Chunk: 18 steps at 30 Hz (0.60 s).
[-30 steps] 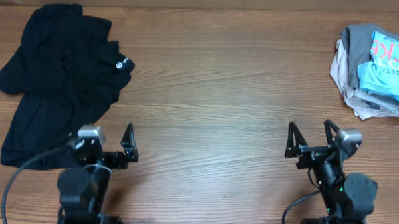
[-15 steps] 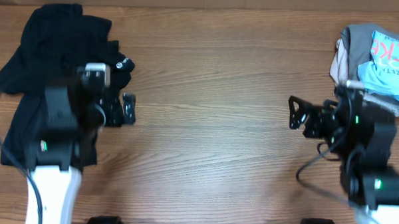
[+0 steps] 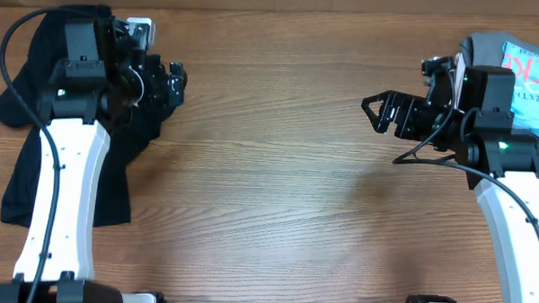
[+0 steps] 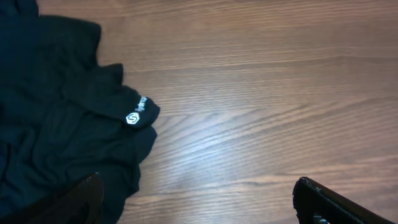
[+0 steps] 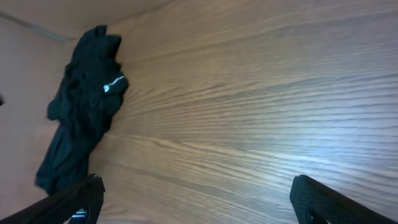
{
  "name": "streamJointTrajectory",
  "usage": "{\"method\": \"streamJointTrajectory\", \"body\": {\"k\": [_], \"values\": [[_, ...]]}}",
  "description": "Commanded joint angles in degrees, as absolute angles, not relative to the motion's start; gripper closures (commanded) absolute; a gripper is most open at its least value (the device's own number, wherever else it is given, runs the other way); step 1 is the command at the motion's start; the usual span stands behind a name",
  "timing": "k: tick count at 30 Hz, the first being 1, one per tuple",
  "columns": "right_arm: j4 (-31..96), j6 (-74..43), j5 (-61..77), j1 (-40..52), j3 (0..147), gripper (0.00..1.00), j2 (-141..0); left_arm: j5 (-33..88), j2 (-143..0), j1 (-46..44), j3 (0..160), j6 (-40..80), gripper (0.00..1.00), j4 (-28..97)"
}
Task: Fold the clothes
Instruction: 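Reach the left gripper to the black shirt's edge and grasp it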
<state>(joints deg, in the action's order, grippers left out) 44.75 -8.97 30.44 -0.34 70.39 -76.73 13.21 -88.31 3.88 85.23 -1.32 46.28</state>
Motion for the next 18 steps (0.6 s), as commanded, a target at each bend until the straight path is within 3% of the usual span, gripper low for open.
{"method": "streamJointTrajectory", "body": {"k": [1, 6, 18], "values": [[44.88, -8.43, 32.36, -0.10, 72.42, 0.01, -77.25, 10.72, -90.11, 8.51, 86.65, 4.91, 0.04, 45.41], [46.09, -7.01, 30.89, -0.03, 72.40, 0.02, -78.22, 3.33, -91.66, 17.80, 86.63, 11.84, 0.21, 44.69], [46.35, -7.01, 30.94, 1.67, 72.40, 0.02, -85.01, 1.30, -98.15, 30.85, 86.63, 13.98, 0.13, 35.86]]}}
